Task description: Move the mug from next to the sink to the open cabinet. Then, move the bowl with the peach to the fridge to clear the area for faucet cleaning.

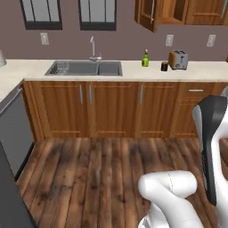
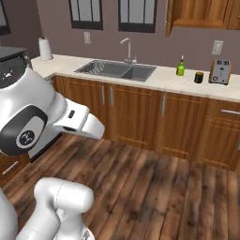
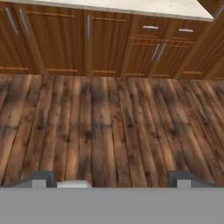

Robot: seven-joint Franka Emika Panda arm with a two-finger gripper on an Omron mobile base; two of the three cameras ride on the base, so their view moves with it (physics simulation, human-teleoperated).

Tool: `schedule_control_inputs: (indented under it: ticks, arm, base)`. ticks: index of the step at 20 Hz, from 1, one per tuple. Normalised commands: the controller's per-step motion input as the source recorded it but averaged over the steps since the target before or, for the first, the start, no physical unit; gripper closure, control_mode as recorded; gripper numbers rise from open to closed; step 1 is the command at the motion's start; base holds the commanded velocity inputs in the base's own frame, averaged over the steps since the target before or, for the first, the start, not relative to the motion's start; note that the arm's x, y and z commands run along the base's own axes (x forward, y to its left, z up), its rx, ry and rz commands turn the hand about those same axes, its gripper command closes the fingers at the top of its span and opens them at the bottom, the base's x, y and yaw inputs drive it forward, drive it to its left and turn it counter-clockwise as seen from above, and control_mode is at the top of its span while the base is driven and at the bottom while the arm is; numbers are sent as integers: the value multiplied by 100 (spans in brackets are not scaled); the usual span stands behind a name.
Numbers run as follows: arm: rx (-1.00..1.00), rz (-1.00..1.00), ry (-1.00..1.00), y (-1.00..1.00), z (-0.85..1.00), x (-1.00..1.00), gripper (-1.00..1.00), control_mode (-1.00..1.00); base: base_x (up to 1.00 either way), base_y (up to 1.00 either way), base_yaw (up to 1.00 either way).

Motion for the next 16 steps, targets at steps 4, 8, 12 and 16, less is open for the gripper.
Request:
schedule_control_inputs:
  ticks: [4,8,12,16]
  arm:
    - [0,0,0,0,0,0,-100,100]
    - [0,0,0,0,0,0,-100,100]
    - [0,0,0,0,0,0,-100,100]
    - [0,0,0,0,0,0,-100,100]
  base:
    - [100,-40,0]
    - [100,-41,0]
    - [100,-48,0]
    - [100,-69,-2]
